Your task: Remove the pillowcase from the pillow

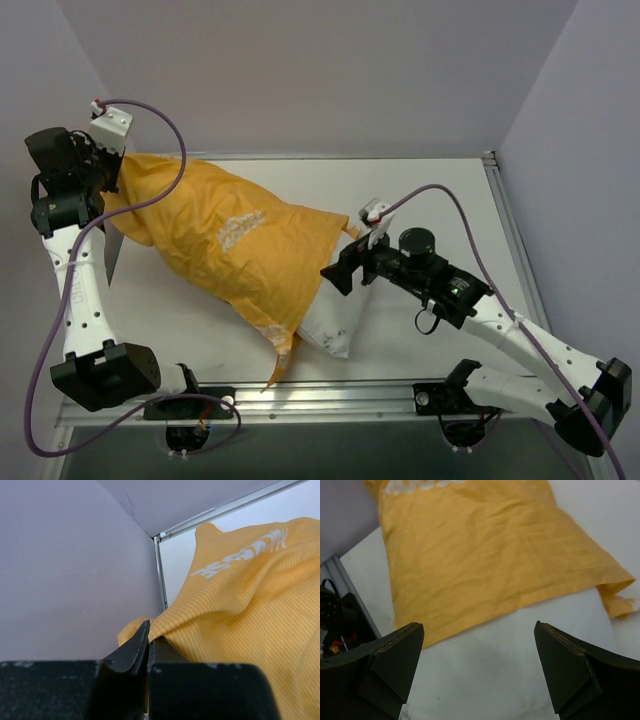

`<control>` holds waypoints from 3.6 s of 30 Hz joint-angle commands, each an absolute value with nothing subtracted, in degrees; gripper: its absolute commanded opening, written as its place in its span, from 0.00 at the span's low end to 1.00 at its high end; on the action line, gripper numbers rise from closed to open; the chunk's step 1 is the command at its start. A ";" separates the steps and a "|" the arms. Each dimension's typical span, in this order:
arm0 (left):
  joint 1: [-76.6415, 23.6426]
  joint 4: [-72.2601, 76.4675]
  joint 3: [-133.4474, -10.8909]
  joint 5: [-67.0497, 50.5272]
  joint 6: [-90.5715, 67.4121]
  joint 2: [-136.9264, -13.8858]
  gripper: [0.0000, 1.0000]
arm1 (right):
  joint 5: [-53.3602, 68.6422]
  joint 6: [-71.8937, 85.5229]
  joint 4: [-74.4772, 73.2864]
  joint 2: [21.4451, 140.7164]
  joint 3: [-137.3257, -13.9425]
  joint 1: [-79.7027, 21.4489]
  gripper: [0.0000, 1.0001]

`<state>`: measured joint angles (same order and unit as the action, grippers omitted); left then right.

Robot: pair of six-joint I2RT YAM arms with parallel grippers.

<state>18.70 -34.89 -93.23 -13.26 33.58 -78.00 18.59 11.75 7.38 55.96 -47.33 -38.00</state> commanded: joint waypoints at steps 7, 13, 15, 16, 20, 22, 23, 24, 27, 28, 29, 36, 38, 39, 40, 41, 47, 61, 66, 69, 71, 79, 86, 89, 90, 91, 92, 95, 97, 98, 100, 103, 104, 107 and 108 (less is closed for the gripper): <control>18.11 -30.32 -98.96 -12.13 32.87 -77.52 0.02 | 5.98 4.21 -2.53 60.56 -49.75 -52.29 1.00; 18.11 -30.41 -98.88 -12.66 32.34 -77.87 0.02 | 4.14 7.38 -4.49 59.06 -48.52 -54.57 1.00; 18.11 -30.41 -98.70 -12.74 32.17 -77.87 0.02 | 1.16 7.91 -2.21 61.07 -46.68 -56.07 1.00; 18.11 -30.32 -98.61 -12.66 32.17 -77.87 0.02 | 0.62 7.74 0.85 62.13 -46.15 -56.86 1.00; 18.02 -30.50 -97.91 -12.92 31.56 -77.87 0.02 | -3.33 6.51 10.09 70.54 -44.30 -58.62 1.00; 17.93 -30.50 -97.56 -13.18 31.03 -77.78 0.02 | -4.56 5.37 12.73 76.34 -44.12 -58.28 1.00; 17.93 -30.50 -97.38 -13.27 30.76 -77.78 0.02 | -4.66 5.36 13.01 78.64 -44.21 -57.92 1.00; 17.93 -30.41 -97.12 -13.36 30.67 -77.70 0.02 | -4.83 5.97 13.09 80.66 -44.38 -57.66 1.00; 17.93 -29.97 -96.86 -13.54 30.41 -77.52 0.02 | -4.92 8.78 12.48 87.44 -44.30 -56.95 1.00; 17.93 -29.80 -96.86 -13.71 30.41 -77.61 0.02 | -5.01 9.31 12.92 88.58 -43.95 -57.04 1.00; 17.93 -29.71 -96.94 -13.80 30.06 -77.69 0.02 | -5.18 10.53 13.44 90.51 -43.60 -57.04 1.00; 18.02 -29.71 -97.82 -13.80 29.09 -78.92 0.02 | -4.30 12.92 12.93 104.31 -45.52 -57.30 0.99; 18.02 -29.71 -97.91 -13.62 29.35 -78.93 0.02 | -3.00 14.23 12.66 108.26 -46.14 -57.74 0.99; 18.19 -29.62 -98.00 -13.36 29.44 -78.93 0.02 | -2.81 15.63 11.96 109.06 -46.32 -58.18 0.98; 18.28 -29.53 -98.17 -13.27 29.70 -78.93 0.02 | -2.73 16.34 11.26 110.20 -46.58 -59.14 0.97; 18.37 -29.53 -98.26 -13.18 29.79 -79.01 0.02 | -2.72 17.04 10.21 110.74 -47.37 -59.41 0.95; 20.39 -29.44 -101.77 -12.57 28.31 -80.86 0.02 | 2.63 20.83 6.15 115.40 -49.13 -59.15 0.45; 27.68 -28.74 -107.21 -11.69 26.55 -83.23 0.02 | 7.38 30.23 15.29 79.41 -32.44 -35.26 0.00; 30.14 -29.36 -111.26 -10.99 26.46 -85.51 0.02 | 15.45 30.50 15.12 69.80 -30.06 -22.70 0.00; 31.20 -29.79 -113.73 -10.81 25.67 -86.66 0.02 | 18.53 29.71 13.01 67.42 -29.27 -13.21 0.00; 31.82 -30.06 -114.26 -10.99 25.49 -86.84 0.02 | 20.82 29.62 13.27 66.01 -27.96 -4.51 0.00; 32.25 -29.10 -113.55 -10.55 26.10 -86.13 0.02 | 29.72 31.81 13.36 62.66 -31.90 25.73 0.00; 34.18 -27.16 -116.19 -7.65 26.81 -87.53 0.02 | 28.76 38.32 16.70 62.23 -35.85 37.43 0.00; 36.12 -25.67 -119.87 -5.80 24.70 -89.20 0.02 | 24.88 34.47 11.44 61.79 -42.96 37.88 0.00; 37.34 -25.40 -120.84 -5.71 23.83 -89.56 0.02 | 23.48 32.10 10.03 62.31 -44.37 37.97 0.00; 37.79 -25.23 -121.81 -5.89 23.64 -89.91 0.02 | 22.94 31.38 8.71 62.40 -45.43 37.71 0.00; 37.97 -25.40 -123.47 -6.24 23.47 -90.52 0.02 | 22.68 31.20 8.61 62.40 -46.31 37.53 0.00; 37.71 -26.72 -119.74 -18.68 21.45 -87.39 0.02 | 21.81 28.67 8.10 61.70 -47.71 31.41 0.00; 34.73 -22.78 -113.85 -23.45 20.30 -83.78 0.02 | 14.87 21.91 4.84 61.79 -49.56 23.68 0.00; 33.15 -21.28 -108.42 -24.86 20.65 -80.11 0.02 | 13.90 19.97 4.57 61.87 -50.61 15.99 0.00; 28.07 -19.26 -104.78 -24.79 22.23 -77.36 0.02 | 15.37 14.97 4.05 62.58 -51.32 9.70 0.00; 24.01 -19.95 -104.06 -21.45 22.59 -76.37 0.02 | 16.08 10.57 3.60 62.58 -52.03 -1.03 0.18; 23.73 -20.04 -104.50 -20.75 22.15 -76.72 0.02 | 16.26 9.15 3.60 62.49 -52.12 -4.10 0.36; 23.55 -20.39 -106.26 -18.29 21.36 -78.04 0.02 | 12.94 4.50 5.35 61.70 -51.51 -17.89 0.97; 23.47 -20.56 -106.52 -17.59 21.18 -78.22 0.02 | 11.79 3.26 6.32 61.44 -50.98 -25.50 1.00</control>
<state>23.64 -26.63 -103.35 -18.11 22.74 -79.20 15.75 11.22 4.49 62.92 -49.93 -13.76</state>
